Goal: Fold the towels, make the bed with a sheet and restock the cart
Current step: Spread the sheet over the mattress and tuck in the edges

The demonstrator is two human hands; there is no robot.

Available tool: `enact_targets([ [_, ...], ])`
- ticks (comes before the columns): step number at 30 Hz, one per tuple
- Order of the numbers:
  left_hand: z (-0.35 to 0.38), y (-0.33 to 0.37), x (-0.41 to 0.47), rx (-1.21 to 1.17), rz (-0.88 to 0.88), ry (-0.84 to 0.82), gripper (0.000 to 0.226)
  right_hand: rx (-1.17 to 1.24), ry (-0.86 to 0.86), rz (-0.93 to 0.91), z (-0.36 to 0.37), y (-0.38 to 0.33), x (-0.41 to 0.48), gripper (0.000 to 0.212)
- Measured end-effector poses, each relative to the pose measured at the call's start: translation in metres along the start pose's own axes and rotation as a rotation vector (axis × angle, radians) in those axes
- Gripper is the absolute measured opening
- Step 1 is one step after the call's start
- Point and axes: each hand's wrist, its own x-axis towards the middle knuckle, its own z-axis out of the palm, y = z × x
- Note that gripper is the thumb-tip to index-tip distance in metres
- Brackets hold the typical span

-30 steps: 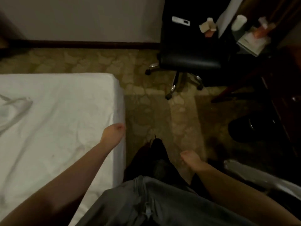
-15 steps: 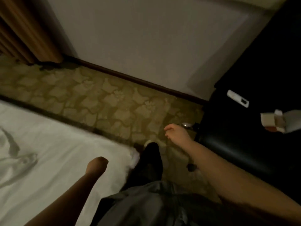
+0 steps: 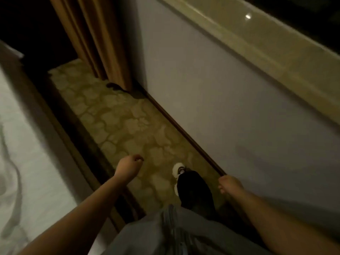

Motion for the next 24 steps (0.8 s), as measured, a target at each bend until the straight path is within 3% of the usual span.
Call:
enact_targets([
  [6,-0.073,0.003,0.113,-0.112,-0.278,0.099,0.030,-0.345,-0.098,-0.400,-0.055,-0.267,0.076,0.025],
  [13,-0.144,-0.053,0.145,-0.326,-0.644,0.166,0.027,-0.523,-0.245,-0.906,-0.036,-0.570,0.033,0.027],
  [18,-0.199,-0.088,0.238,-0.432,-0.719,0.206,0.027,-0.544,-0.318,-0.990,0.016,-0.723,0.054,0.013],
  [24,-0.362,-0.102,0.370,-0.388,-0.641,0.256,0.029,-0.719,-0.265,-0.779,-0.002,-0.855,0.112,0.032],
])
